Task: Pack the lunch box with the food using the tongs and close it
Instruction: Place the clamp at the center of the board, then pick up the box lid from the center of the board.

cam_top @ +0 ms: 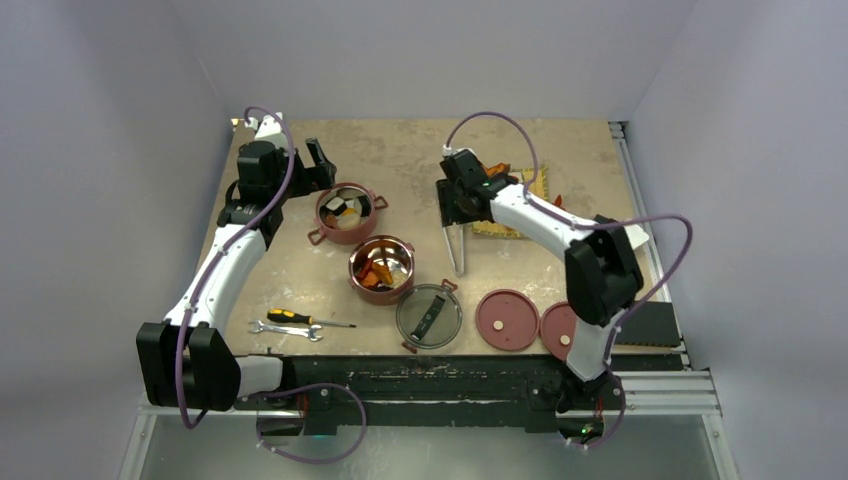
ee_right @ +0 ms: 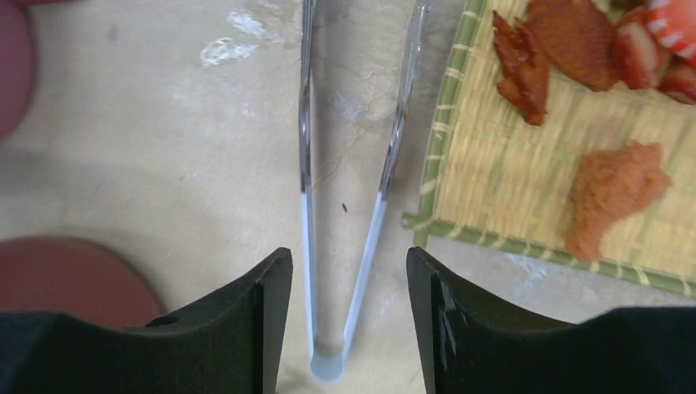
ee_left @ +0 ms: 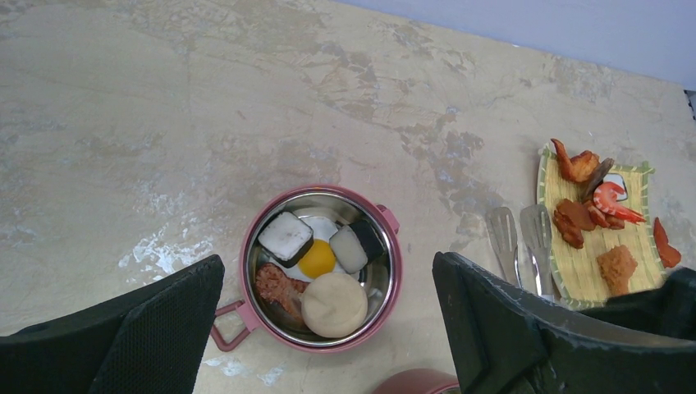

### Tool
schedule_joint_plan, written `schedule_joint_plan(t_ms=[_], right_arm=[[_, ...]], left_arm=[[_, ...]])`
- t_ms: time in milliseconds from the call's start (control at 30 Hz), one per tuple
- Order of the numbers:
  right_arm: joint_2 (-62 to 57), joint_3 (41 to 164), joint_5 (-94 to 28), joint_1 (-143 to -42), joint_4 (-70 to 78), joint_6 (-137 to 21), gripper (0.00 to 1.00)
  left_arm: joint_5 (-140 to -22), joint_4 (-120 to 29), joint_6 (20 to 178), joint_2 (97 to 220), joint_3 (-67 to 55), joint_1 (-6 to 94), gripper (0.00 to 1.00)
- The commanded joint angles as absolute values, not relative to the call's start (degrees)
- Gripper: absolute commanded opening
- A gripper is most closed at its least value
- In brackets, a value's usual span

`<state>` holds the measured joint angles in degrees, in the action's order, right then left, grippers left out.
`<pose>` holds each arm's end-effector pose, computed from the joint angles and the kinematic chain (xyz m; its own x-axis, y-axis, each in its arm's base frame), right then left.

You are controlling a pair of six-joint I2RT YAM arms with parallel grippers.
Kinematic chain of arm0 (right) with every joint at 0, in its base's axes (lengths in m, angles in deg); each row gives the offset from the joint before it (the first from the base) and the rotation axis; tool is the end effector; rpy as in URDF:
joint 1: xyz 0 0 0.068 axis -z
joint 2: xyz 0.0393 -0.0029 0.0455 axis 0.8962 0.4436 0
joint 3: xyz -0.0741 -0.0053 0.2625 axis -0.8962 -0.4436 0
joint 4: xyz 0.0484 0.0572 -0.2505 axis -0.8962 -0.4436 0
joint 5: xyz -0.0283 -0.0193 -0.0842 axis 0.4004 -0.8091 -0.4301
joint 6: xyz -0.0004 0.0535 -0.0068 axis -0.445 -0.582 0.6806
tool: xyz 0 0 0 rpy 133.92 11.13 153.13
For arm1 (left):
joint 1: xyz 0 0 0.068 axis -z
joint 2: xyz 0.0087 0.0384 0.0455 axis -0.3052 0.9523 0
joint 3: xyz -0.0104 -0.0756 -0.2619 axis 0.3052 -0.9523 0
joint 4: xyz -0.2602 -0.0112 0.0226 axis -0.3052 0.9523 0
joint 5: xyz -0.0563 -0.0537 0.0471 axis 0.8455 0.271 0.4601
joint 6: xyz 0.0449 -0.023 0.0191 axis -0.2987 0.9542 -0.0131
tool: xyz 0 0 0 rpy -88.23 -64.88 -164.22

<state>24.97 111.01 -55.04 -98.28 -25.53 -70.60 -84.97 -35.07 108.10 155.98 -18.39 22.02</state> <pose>0.3468 0.2289 0.2275 -0.7808 -0.1477 -0.6071 -0.1889 0.9820 0.0040 0.2963 -0.0248 0.3274 -0.3980 -0.3188 -0.8602 0.0030 0.9372 -0.3487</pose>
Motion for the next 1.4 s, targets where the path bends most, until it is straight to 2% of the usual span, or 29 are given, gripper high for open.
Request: schedule_joint_plan(t_ms=[0,233,500,833,1267,1367], right_arm=[[13.72,106.49,-52.58,-98.62,-27.95,-70.93,0.55],[0.42,89.25,-50.5,-98.72,-28.34,-82.23,0.47],[-9.11,71.37,-41.16,-98.8,-17.66,-95.88,0.47],[-8.98,67.01,-43.62,-99.08,-18.55,-99.5,0.43],[-4.92,68.13,-49.94,-102.21,-23.42,-104.47,0.41],[-2.99,68.71,-51.45,-103.2,-24.62,-105.77,0.38]], left_arm=[[-84.42,-36.58,107.93,155.02,-16.68,22.02,0.99],[-83.34,-36.61,108.06,154.84,-16.58,22.4,0.99],[-83.83,-36.46,107.85,155.02,-16.59,23.24,0.99],[-84.04,-36.42,107.84,155.15,-16.59,24.02,0.99],[-84.21,-36.33,107.8,154.89,-16.5,24.19,0.99],[-84.36,-36.32,107.75,154.78,-16.52,24.22,0.99]])
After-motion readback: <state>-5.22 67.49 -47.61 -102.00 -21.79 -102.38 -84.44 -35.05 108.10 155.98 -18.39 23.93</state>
